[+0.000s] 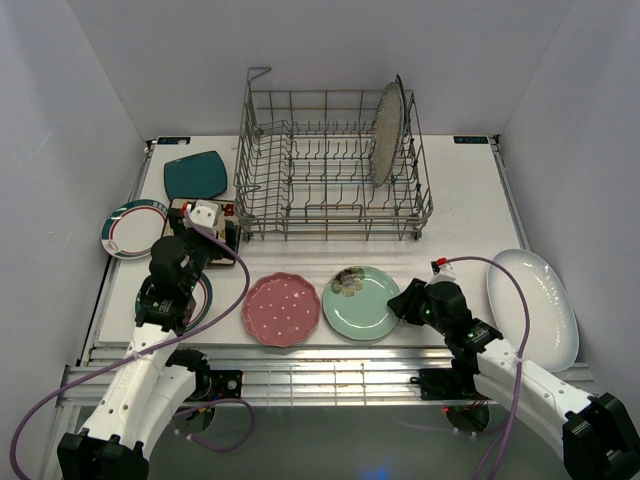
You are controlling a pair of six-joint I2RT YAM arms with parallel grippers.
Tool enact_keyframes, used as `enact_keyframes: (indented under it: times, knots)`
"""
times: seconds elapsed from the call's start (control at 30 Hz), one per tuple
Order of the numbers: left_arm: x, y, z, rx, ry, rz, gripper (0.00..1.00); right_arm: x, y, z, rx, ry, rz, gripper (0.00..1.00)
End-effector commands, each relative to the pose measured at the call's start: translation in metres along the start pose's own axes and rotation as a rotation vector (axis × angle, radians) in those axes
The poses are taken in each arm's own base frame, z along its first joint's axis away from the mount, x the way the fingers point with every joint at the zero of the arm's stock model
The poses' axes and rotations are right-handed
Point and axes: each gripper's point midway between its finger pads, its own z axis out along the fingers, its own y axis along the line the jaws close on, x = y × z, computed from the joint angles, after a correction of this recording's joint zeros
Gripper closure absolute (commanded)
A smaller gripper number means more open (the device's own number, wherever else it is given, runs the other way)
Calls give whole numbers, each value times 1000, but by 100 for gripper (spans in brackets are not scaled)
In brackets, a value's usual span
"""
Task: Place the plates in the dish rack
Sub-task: Pick up the plate from the corner of the board.
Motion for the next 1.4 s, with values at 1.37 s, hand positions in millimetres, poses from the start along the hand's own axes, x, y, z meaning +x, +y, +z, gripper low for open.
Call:
enact_keyframes:
  times: [1.37]
  knots:
    - [-9, -4, -2, 32, -2, -5, 2, -30, 3, -28, 57, -89, -24, 92]
